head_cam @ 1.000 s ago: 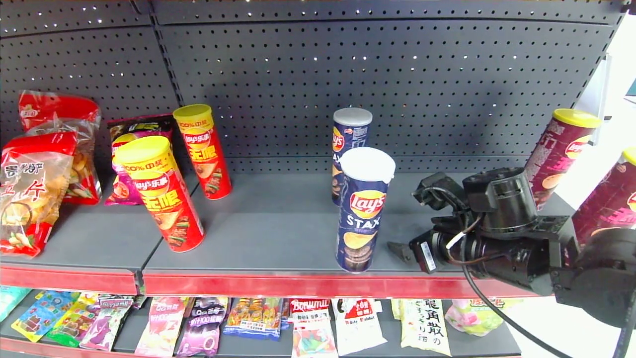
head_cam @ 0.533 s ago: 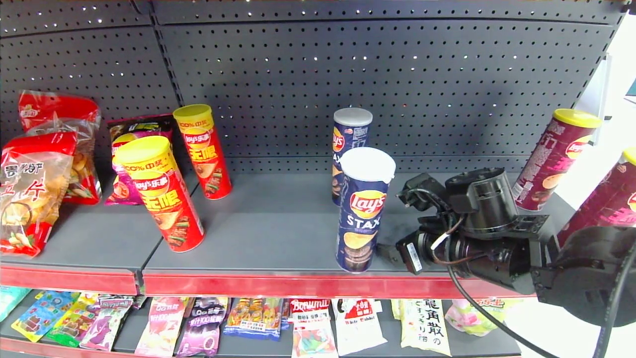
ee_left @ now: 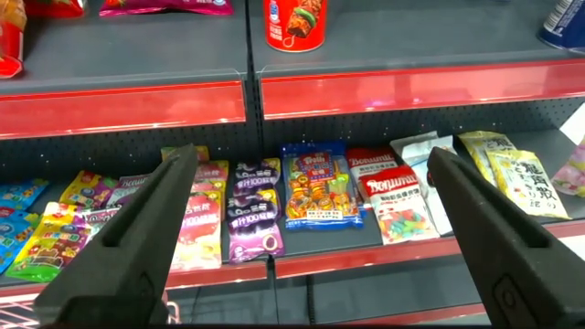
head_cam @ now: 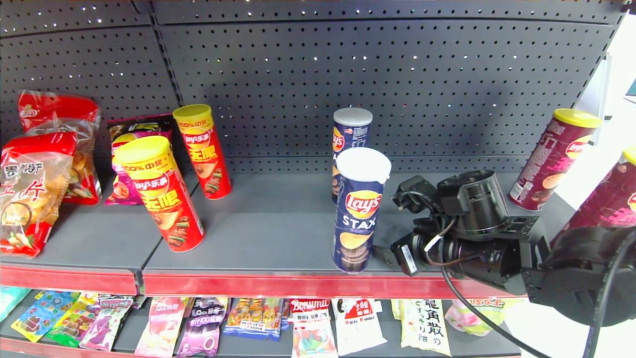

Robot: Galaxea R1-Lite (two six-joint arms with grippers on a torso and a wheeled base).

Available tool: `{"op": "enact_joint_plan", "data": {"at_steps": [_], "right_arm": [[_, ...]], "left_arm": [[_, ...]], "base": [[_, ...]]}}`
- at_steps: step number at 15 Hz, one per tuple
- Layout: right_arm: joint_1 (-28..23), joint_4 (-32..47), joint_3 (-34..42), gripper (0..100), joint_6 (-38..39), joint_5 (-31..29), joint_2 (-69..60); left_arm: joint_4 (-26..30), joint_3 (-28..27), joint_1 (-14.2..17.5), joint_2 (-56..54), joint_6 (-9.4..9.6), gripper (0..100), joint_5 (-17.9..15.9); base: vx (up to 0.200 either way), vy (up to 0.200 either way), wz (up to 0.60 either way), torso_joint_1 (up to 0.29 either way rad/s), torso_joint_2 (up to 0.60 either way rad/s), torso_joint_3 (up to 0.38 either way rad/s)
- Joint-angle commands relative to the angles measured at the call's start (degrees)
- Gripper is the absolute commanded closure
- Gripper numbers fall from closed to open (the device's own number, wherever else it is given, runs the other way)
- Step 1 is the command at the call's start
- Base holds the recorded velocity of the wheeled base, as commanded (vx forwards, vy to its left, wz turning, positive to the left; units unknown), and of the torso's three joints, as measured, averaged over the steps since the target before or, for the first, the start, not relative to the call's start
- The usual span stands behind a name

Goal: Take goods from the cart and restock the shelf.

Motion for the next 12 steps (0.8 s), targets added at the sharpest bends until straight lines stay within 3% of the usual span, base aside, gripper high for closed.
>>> {"op": "enact_joint_plan", "data": {"at_steps": [1,7,12], "right_arm": [[0.04,-0.03,-0.37,0,-0.04,0.01,0.04],[0.3,-0.03,-0.63,0,0.05,0.01,0.3],[-1.63,-0.73,7.37,0,0.31,-0.08,-16.57]], "left_arm": [[-0.01,0.0,0.05,0.11,0.0,0,-0.02],[-0.01,0.0,-0.04,0.11,0.0,0,-0.02],[-0.01,0.0,-0.04,0.11,-0.08,0,0.06]], "base": [[0.0,0.0,0.0,0.0,0.0,0.0],[0.0,0.0,0.0,0.0,0.0,0.0],[0.0,0.0,0.0,0.0,0.0,0.0]]}}
